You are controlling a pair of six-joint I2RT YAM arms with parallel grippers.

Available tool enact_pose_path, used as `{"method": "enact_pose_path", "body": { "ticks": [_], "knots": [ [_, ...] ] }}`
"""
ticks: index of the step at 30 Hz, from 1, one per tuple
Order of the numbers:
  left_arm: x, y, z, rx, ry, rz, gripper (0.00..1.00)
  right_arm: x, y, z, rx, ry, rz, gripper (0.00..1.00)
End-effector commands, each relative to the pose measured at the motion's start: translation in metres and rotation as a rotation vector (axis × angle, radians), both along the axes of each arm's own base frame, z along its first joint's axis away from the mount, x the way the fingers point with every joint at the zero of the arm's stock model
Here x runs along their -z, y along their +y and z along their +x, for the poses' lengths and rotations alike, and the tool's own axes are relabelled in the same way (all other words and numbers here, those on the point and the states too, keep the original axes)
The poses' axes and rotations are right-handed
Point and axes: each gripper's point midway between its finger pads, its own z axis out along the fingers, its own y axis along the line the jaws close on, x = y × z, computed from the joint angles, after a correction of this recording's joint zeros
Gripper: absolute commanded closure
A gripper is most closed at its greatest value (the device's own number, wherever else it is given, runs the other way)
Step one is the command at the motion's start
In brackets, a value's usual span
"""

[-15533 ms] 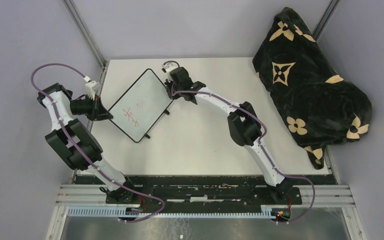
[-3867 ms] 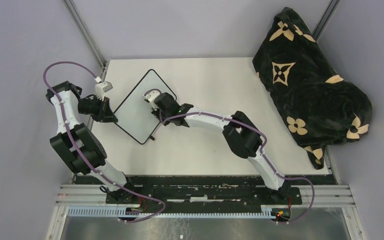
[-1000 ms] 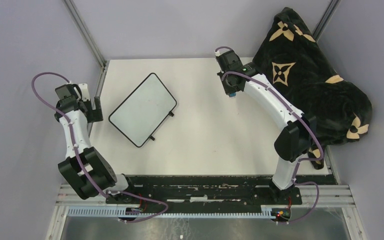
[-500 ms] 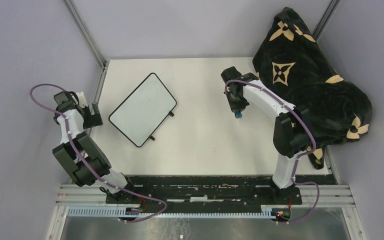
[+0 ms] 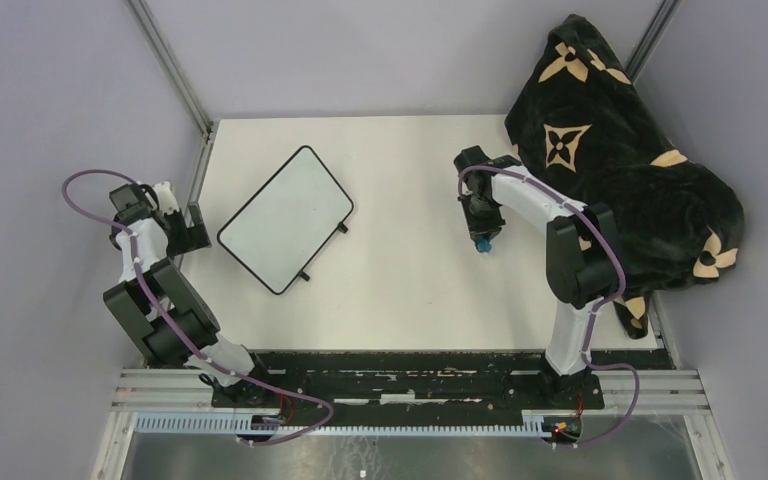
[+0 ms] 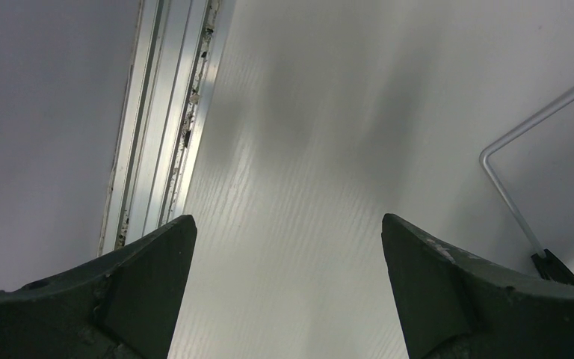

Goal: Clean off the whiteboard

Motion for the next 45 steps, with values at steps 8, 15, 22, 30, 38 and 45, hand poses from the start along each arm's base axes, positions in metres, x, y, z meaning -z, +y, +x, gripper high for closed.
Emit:
{"method": "enact_pose_path", "body": {
  "ticks": [8,15,22,30,38,45],
  "knots": [
    [-0.019,-0.002,0.016,-0.004,-0.101,-0.026,0.01,-0.018,0.008,0.009,0.006,-0.06,0.039,0.37],
    [-0.026,-0.002,0.015,-0.001,-0.11,-0.014,0.01,-0.068,0.004,0.018,0.018,-0.144,0.023,0.38],
    [-0.02,-0.01,0.01,0.011,-0.108,-0.032,0.01,-0.036,0.004,0.019,0.024,-0.142,0.026,0.33],
    [-0.018,-0.013,0.007,0.032,-0.099,-0.035,0.01,-0.086,-0.01,0.029,0.09,-0.397,0.04,0.29],
    [-0.019,-0.024,0.009,0.061,-0.129,-0.078,0.01,-0.072,-0.005,0.023,0.081,-0.316,0.08,0.3],
    [-0.022,-0.021,0.007,0.066,-0.13,-0.048,0.01,-0.096,0.0,0.029,0.056,-0.391,0.126,0.0]
  ]
}}
